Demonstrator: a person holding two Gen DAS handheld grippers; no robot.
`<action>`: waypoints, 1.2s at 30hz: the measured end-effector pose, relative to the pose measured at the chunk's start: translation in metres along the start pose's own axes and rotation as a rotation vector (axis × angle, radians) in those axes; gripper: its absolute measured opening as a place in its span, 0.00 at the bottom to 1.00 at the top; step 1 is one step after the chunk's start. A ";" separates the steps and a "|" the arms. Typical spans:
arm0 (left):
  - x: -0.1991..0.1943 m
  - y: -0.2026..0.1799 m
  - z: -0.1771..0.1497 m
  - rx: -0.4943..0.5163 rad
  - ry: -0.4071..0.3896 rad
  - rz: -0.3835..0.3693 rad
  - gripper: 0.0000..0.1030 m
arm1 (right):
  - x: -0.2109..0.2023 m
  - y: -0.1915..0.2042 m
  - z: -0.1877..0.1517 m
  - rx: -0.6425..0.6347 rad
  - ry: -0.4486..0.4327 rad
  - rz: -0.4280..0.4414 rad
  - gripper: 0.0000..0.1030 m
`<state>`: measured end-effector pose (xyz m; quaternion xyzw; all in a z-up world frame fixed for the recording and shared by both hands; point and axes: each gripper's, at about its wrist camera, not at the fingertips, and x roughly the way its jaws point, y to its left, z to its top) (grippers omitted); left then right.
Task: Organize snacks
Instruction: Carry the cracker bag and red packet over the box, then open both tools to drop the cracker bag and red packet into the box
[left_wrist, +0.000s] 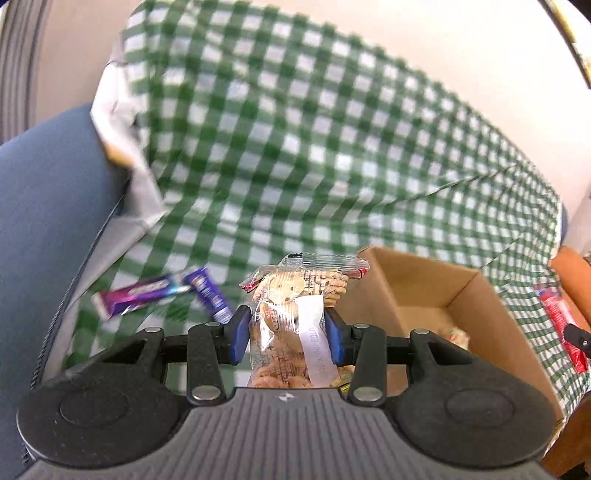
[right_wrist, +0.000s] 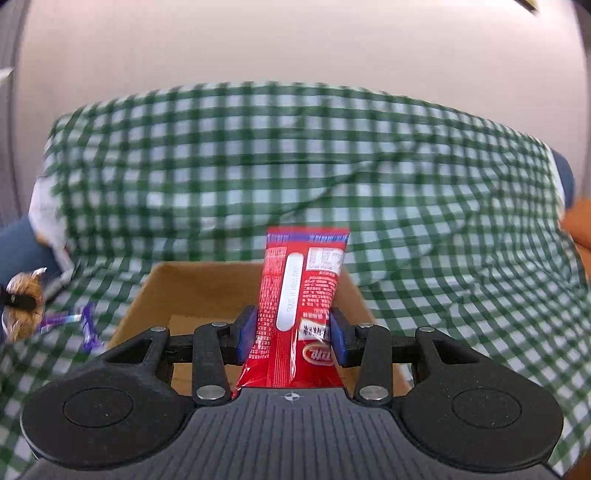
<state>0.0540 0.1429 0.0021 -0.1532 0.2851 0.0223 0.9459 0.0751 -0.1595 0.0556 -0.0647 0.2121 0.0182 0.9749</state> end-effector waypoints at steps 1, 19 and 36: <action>-0.001 -0.004 0.000 0.006 -0.012 -0.014 0.45 | -0.002 -0.007 0.000 0.029 -0.016 0.002 0.41; 0.002 -0.108 -0.018 0.167 -0.104 -0.334 0.45 | 0.022 -0.015 -0.007 0.002 0.015 -0.086 0.44; 0.011 -0.109 -0.028 0.145 -0.046 -0.334 0.55 | 0.018 -0.016 -0.011 0.008 -0.029 -0.152 0.79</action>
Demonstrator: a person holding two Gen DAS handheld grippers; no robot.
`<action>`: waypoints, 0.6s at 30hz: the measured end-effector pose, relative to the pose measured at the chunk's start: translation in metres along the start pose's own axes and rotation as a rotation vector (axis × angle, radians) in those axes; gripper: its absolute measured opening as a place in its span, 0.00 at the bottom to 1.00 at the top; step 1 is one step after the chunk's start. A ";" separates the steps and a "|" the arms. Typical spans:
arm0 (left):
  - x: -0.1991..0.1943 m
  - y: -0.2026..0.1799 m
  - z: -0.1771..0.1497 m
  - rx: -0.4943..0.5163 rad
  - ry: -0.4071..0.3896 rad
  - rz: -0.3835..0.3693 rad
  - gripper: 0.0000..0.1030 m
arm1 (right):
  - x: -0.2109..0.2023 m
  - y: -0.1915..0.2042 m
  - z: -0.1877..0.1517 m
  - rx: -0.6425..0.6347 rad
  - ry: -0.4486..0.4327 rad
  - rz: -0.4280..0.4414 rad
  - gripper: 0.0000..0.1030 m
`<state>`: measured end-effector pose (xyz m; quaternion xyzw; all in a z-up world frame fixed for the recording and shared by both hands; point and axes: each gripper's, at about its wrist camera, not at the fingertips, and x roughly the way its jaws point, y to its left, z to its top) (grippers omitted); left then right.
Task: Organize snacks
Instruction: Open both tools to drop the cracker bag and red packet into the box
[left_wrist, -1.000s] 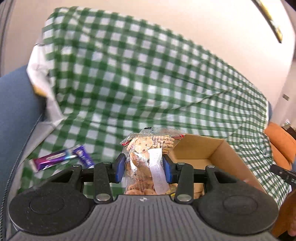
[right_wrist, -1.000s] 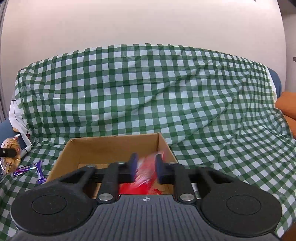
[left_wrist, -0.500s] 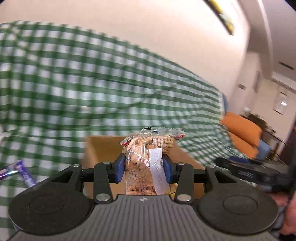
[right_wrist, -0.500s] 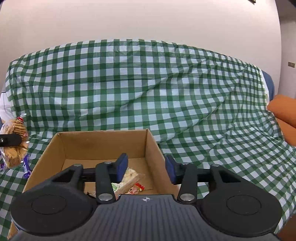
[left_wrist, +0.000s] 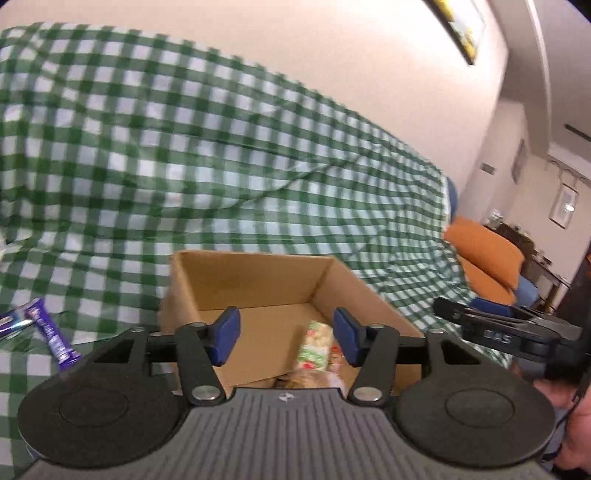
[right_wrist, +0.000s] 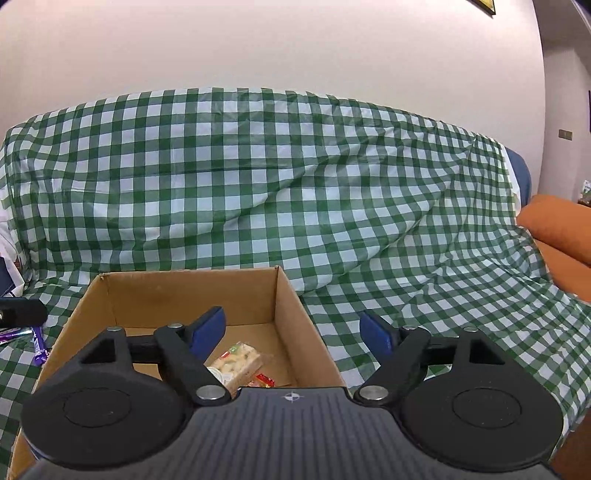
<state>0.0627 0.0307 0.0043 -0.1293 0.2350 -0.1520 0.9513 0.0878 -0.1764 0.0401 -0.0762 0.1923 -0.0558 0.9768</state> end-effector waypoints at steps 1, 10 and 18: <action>0.000 0.005 0.002 -0.011 0.008 0.020 0.54 | 0.000 0.001 0.000 -0.003 -0.003 0.000 0.79; -0.006 0.027 0.006 -0.053 0.026 0.094 0.44 | -0.003 0.009 -0.001 -0.018 -0.015 0.009 0.79; -0.019 0.026 0.003 0.047 0.016 0.127 0.17 | -0.008 0.016 -0.001 -0.015 -0.029 0.008 0.77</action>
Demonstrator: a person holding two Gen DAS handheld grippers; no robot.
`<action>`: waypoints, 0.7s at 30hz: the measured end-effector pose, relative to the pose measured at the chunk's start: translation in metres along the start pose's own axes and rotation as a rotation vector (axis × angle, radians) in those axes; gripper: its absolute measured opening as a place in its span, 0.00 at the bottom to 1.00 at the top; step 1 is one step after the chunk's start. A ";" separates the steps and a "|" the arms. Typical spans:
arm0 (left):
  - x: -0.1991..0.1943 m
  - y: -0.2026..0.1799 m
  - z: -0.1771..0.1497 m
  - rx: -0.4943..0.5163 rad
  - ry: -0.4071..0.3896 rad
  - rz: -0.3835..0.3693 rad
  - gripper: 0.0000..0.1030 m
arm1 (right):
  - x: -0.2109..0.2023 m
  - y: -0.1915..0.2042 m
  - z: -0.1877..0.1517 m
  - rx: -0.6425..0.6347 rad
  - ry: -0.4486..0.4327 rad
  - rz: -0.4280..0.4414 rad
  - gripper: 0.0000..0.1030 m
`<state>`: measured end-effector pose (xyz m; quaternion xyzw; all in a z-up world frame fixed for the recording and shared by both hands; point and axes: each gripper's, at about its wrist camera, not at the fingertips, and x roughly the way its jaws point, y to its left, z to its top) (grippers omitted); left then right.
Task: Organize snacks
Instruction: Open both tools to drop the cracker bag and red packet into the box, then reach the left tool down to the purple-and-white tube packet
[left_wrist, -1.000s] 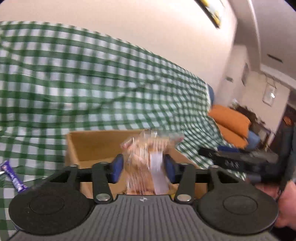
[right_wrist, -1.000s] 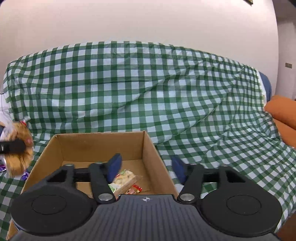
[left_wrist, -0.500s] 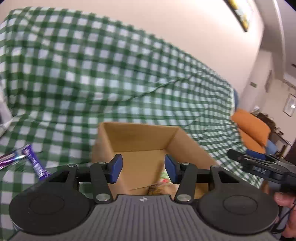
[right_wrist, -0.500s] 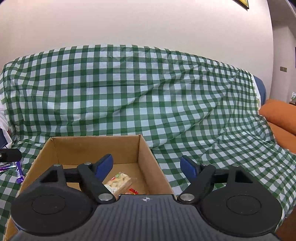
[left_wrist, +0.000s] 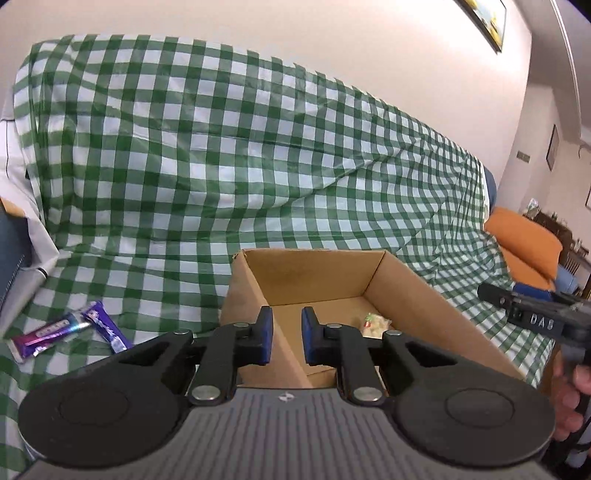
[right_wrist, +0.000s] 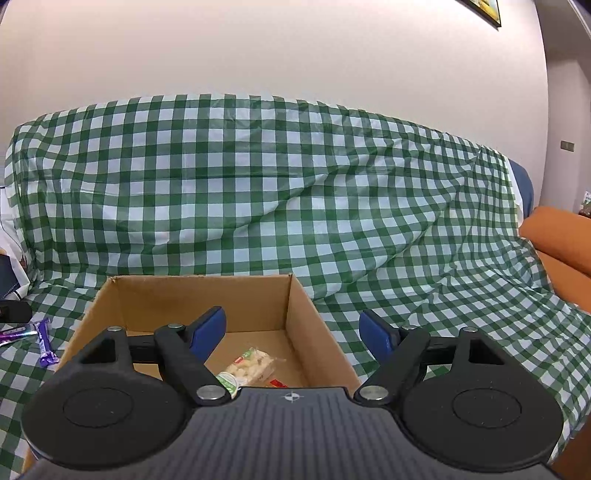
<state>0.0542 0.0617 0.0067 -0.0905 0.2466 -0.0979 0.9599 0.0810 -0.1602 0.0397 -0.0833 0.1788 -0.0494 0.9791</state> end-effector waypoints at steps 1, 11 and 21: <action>0.002 0.001 0.001 0.014 0.020 -0.006 0.17 | 0.000 0.001 0.000 0.007 -0.001 0.005 0.74; 0.041 0.033 0.048 0.193 0.028 0.208 0.34 | 0.001 0.013 0.001 0.032 0.007 0.066 0.52; 0.083 0.106 0.027 0.144 0.233 0.373 0.40 | 0.009 0.027 0.003 0.045 0.022 0.086 0.52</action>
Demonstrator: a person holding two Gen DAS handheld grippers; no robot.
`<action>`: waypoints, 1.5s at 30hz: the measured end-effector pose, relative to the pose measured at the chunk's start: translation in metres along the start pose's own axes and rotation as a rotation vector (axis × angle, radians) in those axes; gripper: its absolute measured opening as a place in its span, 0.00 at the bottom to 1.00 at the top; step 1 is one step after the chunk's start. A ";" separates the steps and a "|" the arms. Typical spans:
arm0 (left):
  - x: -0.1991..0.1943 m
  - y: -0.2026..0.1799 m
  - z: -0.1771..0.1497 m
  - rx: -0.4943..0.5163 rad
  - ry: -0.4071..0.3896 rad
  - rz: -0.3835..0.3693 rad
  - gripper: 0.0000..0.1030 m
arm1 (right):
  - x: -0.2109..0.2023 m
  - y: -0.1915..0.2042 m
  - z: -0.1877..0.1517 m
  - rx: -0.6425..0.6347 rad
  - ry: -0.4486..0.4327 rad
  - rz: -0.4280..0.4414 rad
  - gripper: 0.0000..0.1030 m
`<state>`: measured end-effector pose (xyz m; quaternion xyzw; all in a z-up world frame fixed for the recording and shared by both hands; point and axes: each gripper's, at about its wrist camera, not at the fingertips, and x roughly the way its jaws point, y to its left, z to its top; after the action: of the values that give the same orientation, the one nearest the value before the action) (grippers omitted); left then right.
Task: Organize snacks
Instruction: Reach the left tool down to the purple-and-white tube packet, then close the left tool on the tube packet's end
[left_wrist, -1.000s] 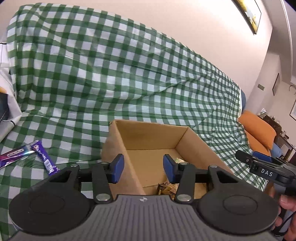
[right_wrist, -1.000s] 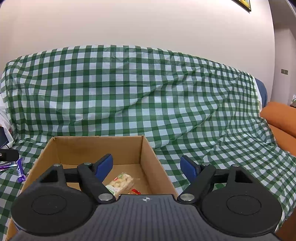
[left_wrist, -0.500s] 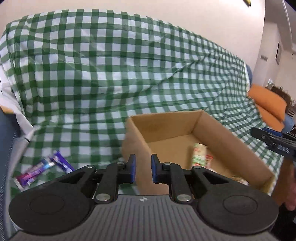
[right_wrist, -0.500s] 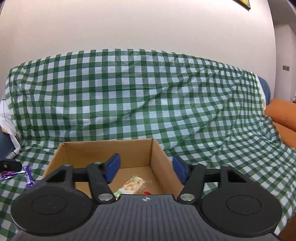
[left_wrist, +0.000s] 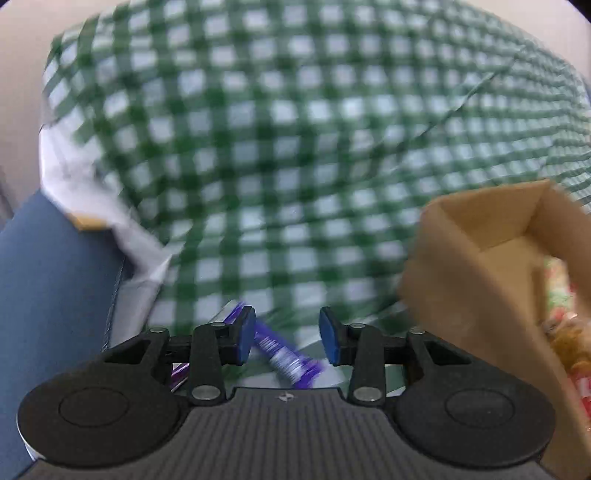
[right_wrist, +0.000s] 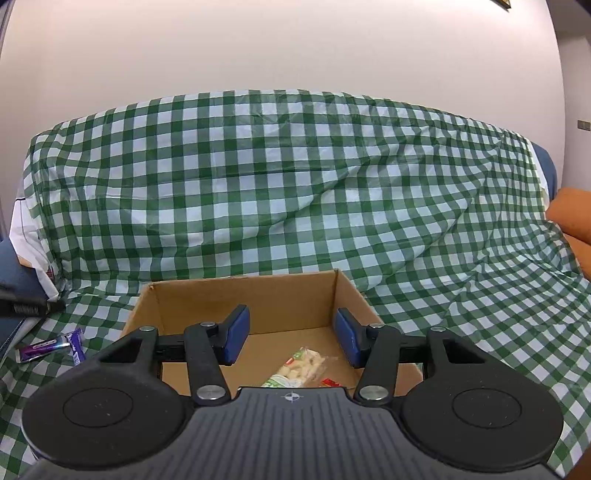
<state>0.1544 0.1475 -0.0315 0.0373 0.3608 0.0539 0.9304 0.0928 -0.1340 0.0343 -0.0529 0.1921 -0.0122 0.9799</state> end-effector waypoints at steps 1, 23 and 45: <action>0.005 0.009 -0.001 -0.012 0.014 -0.015 0.40 | 0.001 0.002 0.000 -0.006 -0.001 0.002 0.52; 0.069 0.073 -0.039 0.048 0.285 0.052 0.19 | 0.009 0.039 -0.008 -0.125 0.038 0.042 0.53; 0.068 0.101 -0.033 -0.167 0.297 -0.013 0.32 | 0.006 0.046 -0.008 -0.138 0.041 0.045 0.55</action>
<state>0.1740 0.2572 -0.0901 -0.0508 0.4889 0.0824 0.8670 0.0956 -0.0890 0.0200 -0.1157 0.2137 0.0221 0.9698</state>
